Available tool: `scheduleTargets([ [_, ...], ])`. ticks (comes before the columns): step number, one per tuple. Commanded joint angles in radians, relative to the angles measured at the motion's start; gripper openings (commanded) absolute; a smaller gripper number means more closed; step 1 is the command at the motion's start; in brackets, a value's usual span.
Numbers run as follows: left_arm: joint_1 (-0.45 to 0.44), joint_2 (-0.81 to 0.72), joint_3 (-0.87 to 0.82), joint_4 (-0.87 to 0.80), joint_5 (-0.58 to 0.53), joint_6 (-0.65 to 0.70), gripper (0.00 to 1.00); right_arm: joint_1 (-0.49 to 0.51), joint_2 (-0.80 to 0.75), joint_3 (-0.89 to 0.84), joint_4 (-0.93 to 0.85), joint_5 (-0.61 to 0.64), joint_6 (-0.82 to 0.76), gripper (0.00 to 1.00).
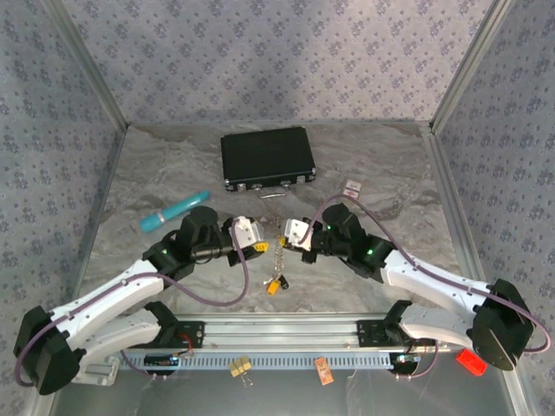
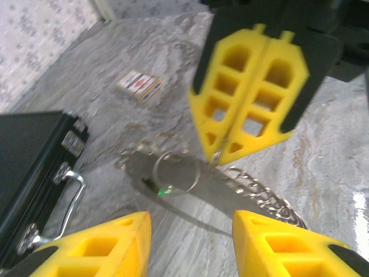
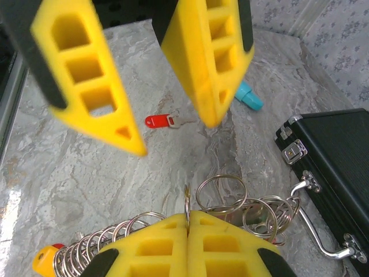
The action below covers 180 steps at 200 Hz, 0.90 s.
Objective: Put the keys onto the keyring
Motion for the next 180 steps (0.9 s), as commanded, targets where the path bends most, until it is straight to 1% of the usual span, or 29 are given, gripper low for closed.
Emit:
scheduleTargets([
  [1, -0.025, 0.034, -0.005, 0.05, 0.068, 0.095, 0.4, 0.012, 0.005, 0.062, -0.054, -0.032, -0.043, 0.0],
  [20, -0.035, 0.052, -0.006, 0.056, 0.073, 0.106, 0.39, 0.02, 0.013, 0.074, -0.064, -0.031, -0.047, 0.0],
  [46, -0.038, 0.053, -0.008, 0.07, 0.051, 0.106, 0.37, 0.028, 0.018, 0.085, -0.079, -0.032, -0.055, 0.0],
  [72, -0.036, 0.049, -0.005, 0.068, 0.043, 0.103, 0.33, 0.033, 0.022, 0.087, -0.083, -0.033, -0.06, 0.0],
  [133, -0.038, 0.056, 0.009, 0.046, 0.071, 0.098, 0.14, 0.036, 0.033, 0.096, -0.08, -0.035, -0.058, 0.0],
  [180, -0.041, 0.066, 0.01, 0.041, 0.088, 0.097, 0.11, 0.037, 0.039, 0.097, -0.066, -0.042, -0.043, 0.0],
])
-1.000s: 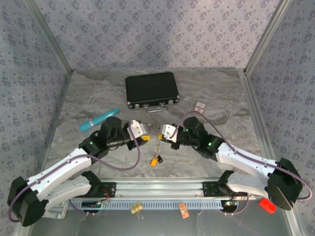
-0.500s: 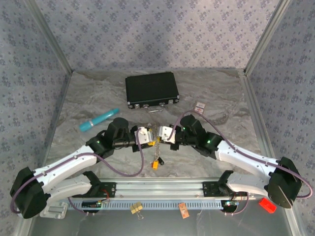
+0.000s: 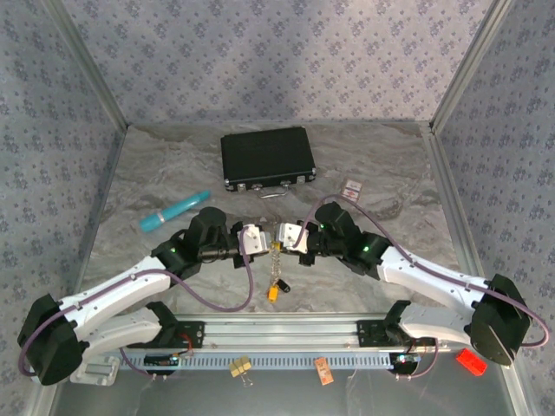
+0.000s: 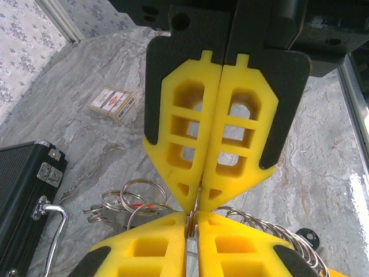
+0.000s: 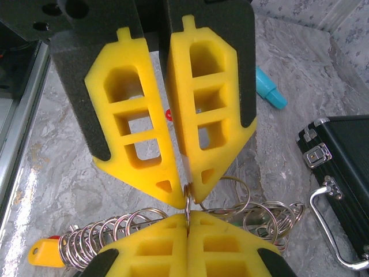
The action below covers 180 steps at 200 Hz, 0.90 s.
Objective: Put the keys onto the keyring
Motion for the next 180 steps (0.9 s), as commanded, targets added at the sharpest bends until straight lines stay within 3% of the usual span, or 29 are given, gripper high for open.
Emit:
scheduleTargets([
  [1, -0.008, 0.009, 0.011, -0.003, 0.041, 0.009, 0.11, 0.006, 0.004, 0.041, 0.03, -0.028, 0.0, 0.0],
  [42, -0.009, 0.007, 0.007, -0.008, 0.046, 0.019, 0.0, 0.006, 0.005, 0.041, 0.036, -0.029, 0.006, 0.0],
  [83, -0.009, -0.005, -0.005, 0.014, 0.046, 0.021, 0.0, 0.002, 0.017, 0.036, 0.032, -0.026, 0.009, 0.07],
  [122, -0.009, -0.017, -0.01, 0.027, 0.049, 0.023, 0.0, 0.001, 0.037, 0.036, 0.026, -0.023, 0.002, 0.08],
  [150, -0.009, -0.016, -0.011, 0.031, 0.049, 0.02, 0.0, 0.001, 0.042, 0.037, 0.03, -0.022, 0.001, 0.0],
  [171, -0.01, -0.017, -0.013, 0.037, 0.039, 0.01, 0.0, -0.002, 0.037, 0.036, 0.03, -0.019, 0.002, 0.0],
  [180, -0.009, -0.022, -0.014, 0.037, 0.018, -0.002, 0.13, -0.003, 0.031, 0.033, 0.031, -0.012, 0.0, 0.0],
])
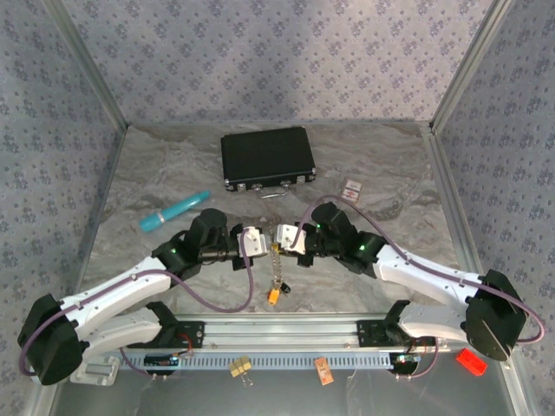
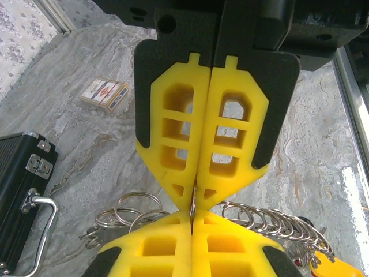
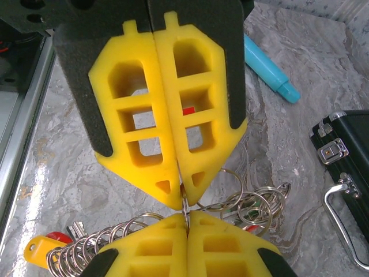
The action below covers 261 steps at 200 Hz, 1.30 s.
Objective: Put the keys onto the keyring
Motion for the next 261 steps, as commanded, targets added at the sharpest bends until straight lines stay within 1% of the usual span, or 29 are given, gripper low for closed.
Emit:
scheduleTargets([
  [1, -0.01, -0.023, -0.001, 0.054, 0.014, -0.012, 0.14, -0.004, -0.007, 0.032, 0.03, 0.004, 0.0, 0.0],
  [4, -0.01, -0.027, -0.001, 0.054, 0.004, -0.019, 0.22, -0.004, -0.009, 0.03, 0.03, 0.009, -0.001, 0.0],
  [5, -0.01, -0.027, -0.001, 0.054, 0.002, -0.021, 0.27, -0.005, -0.01, 0.029, 0.03, 0.01, -0.001, 0.0],
  [6, -0.01, -0.03, -0.002, 0.053, 0.0, -0.024, 0.27, -0.005, -0.01, 0.029, 0.03, 0.012, -0.001, 0.0],
  [15, -0.01, -0.053, -0.011, 0.055, -0.023, -0.044, 0.43, -0.005, -0.018, 0.023, 0.031, 0.021, -0.006, 0.0],
  [21, -0.009, -0.075, -0.022, 0.058, -0.04, -0.059, 0.51, -0.007, -0.023, 0.02, 0.031, 0.026, -0.011, 0.0],
  [32, -0.009, -0.126, -0.041, 0.061, -0.088, -0.112, 0.6, -0.006, -0.031, 0.012, 0.03, 0.034, -0.018, 0.0],
  [38, -0.01, -0.155, -0.051, 0.057, -0.114, -0.142, 0.63, -0.008, -0.036, 0.011, 0.03, 0.037, -0.022, 0.0],
  [45, -0.009, -0.191, -0.06, 0.046, -0.148, -0.179, 0.65, -0.008, -0.038, 0.009, 0.031, 0.038, -0.026, 0.0],
  [55, -0.009, -0.24, -0.074, 0.033, -0.207, -0.244, 0.71, -0.007, -0.039, 0.008, 0.03, 0.038, -0.032, 0.0],
  [68, -0.007, -0.301, -0.089, 0.019, -0.332, -0.377, 0.77, -0.008, -0.039, 0.009, 0.031, 0.036, -0.04, 0.0],
  [76, -0.006, -0.33, -0.093, 0.002, -0.407, -0.483, 0.8, -0.009, -0.039, 0.011, 0.029, 0.036, -0.045, 0.0],
  [83, -0.006, -0.347, -0.094, -0.021, -0.498, -0.579, 0.82, -0.007, -0.038, 0.013, 0.026, 0.035, -0.048, 0.0],
  [94, -0.007, -0.356, -0.087, -0.087, -0.64, -0.744, 0.82, -0.006, -0.037, 0.015, 0.024, 0.034, -0.054, 0.0],
  [102, -0.005, -0.354, -0.074, -0.163, -0.745, -0.898, 0.82, -0.006, -0.037, 0.016, 0.021, 0.035, -0.059, 0.0],
  [109, -0.002, -0.348, -0.062, -0.241, -0.809, -1.03, 0.83, -0.005, -0.038, 0.016, 0.021, 0.038, -0.065, 0.0],
  [115, 0.002, -0.34, -0.055, -0.297, -0.829, -1.112, 0.83, 0.001, -0.039, 0.014, 0.022, 0.049, -0.075, 0.0],
  [123, 0.006, -0.331, -0.048, -0.355, -0.829, -1.21, 0.83, 0.015, -0.04, 0.012, 0.022, 0.074, -0.098, 0.0],
  [136, 0.008, -0.322, -0.046, -0.415, -0.829, -1.306, 0.82, 0.045, -0.039, 0.009, 0.02, 0.126, -0.149, 0.0],
  [146, 0.008, -0.319, -0.048, -0.445, -0.846, -1.352, 0.82, 0.066, -0.038, 0.001, 0.028, 0.172, -0.196, 0.0],
  [161, 0.009, -0.325, -0.051, -0.462, -0.869, -1.364, 0.82, 0.09, -0.044, -0.017, 0.066, 0.225, -0.249, 0.0],
  [187, 0.026, -0.326, -0.039, -0.524, -0.912, -1.402, 0.81, 0.111, -0.067, -0.046, 0.116, 0.281, -0.316, 0.0],
  [208, 0.064, -0.31, -0.024, -0.581, -0.882, -1.456, 0.8, 0.13, -0.075, -0.052, 0.125, 0.32, -0.352, 0.0],
  [224, 0.085, -0.294, -0.023, -0.594, -0.848, -1.495, 0.79, 0.137, -0.072, -0.052, 0.121, 0.342, -0.371, 0.0],
  [261, 0.104, -0.253, -0.017, -0.595, -0.797, -1.531, 0.79, 0.139, -0.077, -0.066, 0.132, 0.336, -0.389, 0.0],
])
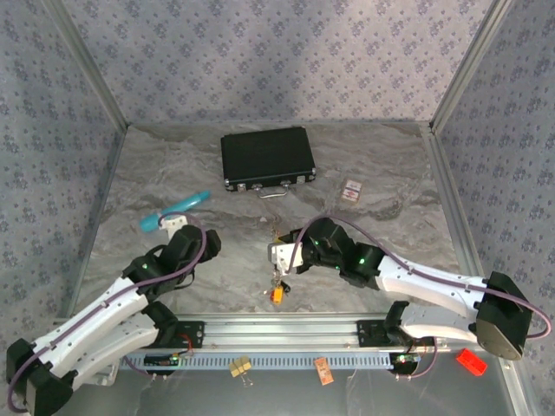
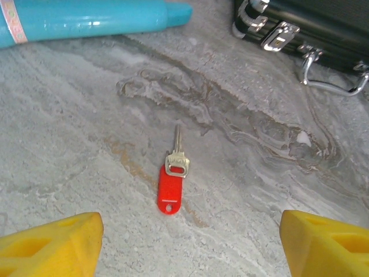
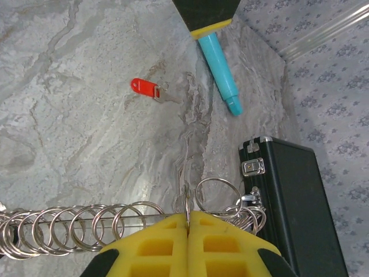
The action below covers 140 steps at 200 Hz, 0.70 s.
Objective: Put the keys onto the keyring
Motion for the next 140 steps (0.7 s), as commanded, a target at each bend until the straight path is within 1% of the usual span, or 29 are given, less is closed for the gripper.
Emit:
scheduleTargets([
  [1, 0.011, 0.02, 0.039, -0.038, 0.035, -0.057, 0.79, 0.005, -0.024, -0.01, 0.048, 0.025, -0.043, 0.0],
  [57, 0.029, 0.071, 0.063, -0.046, 0.071, -0.06, 0.79, 0.007, -0.017, -0.006, 0.05, 0.03, -0.036, 0.0],
  [78, 0.043, 0.1, 0.077, -0.048, 0.104, -0.058, 0.78, 0.006, -0.01, -0.002, 0.044, 0.032, -0.026, 0.0],
  [95, 0.063, 0.132, 0.088, -0.053, 0.149, -0.067, 0.75, 0.008, -0.005, -0.001, 0.041, 0.031, -0.019, 0.0],
  [130, 0.128, 0.217, 0.093, -0.066, 0.266, -0.123, 0.62, 0.008, 0.003, 0.0, 0.039, 0.028, -0.004, 0.0],
  [140, 0.14, 0.239, 0.088, -0.061, 0.297, -0.14, 0.6, 0.009, 0.003, -0.001, 0.039, 0.025, -0.003, 0.0],
])
